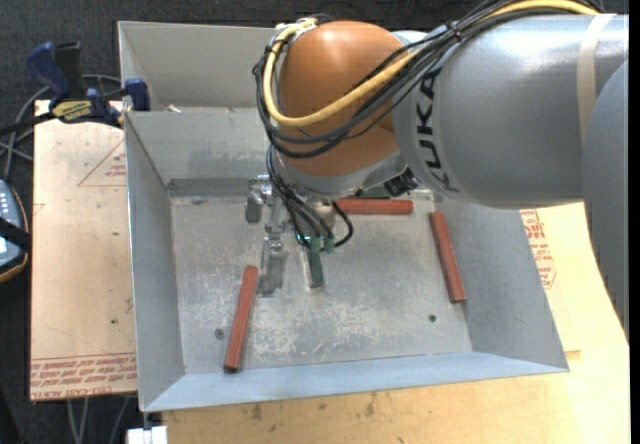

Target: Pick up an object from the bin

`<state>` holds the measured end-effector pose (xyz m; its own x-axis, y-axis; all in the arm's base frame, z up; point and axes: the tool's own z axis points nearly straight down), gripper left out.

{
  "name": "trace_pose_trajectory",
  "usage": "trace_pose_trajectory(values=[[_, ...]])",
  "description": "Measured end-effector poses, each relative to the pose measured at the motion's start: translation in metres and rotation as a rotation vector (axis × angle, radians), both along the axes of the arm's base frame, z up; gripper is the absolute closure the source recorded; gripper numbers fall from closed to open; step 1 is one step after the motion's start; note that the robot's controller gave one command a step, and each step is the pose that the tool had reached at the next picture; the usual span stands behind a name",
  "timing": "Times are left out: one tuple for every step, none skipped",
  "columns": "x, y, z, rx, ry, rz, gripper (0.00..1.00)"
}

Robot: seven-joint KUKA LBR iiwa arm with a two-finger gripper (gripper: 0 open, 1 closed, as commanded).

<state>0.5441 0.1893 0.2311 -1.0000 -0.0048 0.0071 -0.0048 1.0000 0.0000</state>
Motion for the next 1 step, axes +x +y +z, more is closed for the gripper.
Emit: trace_pose_trajectory(values=[[-0.042,0.0231,-0.1623,0.004,-0.007,0.746,0.0]])
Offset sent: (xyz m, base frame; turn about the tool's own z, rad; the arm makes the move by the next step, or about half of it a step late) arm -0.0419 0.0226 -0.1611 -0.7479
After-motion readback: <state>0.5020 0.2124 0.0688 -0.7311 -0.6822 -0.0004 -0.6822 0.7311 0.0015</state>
